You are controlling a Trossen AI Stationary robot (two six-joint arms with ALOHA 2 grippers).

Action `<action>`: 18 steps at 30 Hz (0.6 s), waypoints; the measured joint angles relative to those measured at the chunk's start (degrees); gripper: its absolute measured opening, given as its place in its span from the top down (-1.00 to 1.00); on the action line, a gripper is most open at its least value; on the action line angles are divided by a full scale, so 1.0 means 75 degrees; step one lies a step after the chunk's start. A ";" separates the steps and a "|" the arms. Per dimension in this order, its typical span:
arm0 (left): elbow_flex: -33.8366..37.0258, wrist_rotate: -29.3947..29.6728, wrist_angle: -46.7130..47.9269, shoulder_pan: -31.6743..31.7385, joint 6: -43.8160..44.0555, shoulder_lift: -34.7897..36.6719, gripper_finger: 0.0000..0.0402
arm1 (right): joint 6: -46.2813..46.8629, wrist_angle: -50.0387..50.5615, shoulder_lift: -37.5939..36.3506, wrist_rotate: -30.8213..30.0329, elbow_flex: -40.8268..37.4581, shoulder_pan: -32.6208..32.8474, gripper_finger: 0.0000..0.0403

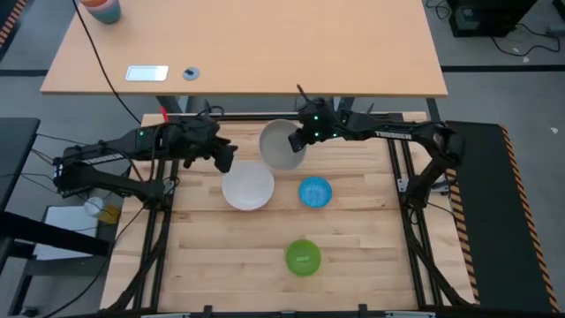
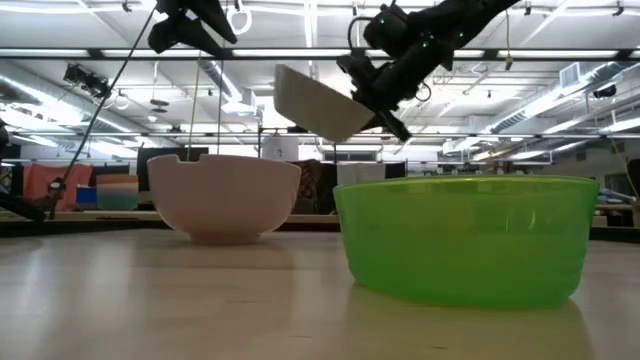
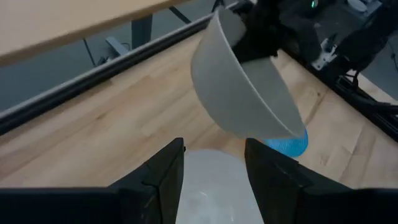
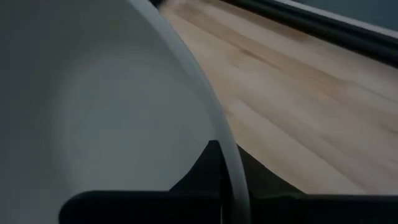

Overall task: Nest bowls inside each other
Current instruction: Stack the gray bowl on top of the white bowl

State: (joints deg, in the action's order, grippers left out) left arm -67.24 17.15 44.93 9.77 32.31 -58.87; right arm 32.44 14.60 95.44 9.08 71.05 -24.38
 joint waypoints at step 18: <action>-0.0021 0.0029 -0.0018 -0.0290 0.0054 0.0003 0.14 | 0.2312 -0.1977 0.1886 0.0276 0.0552 0.1469 0.95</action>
State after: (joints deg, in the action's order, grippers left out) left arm -67.40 17.37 44.79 7.60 32.72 -58.85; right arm 49.78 -0.22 109.58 11.16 75.18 -13.36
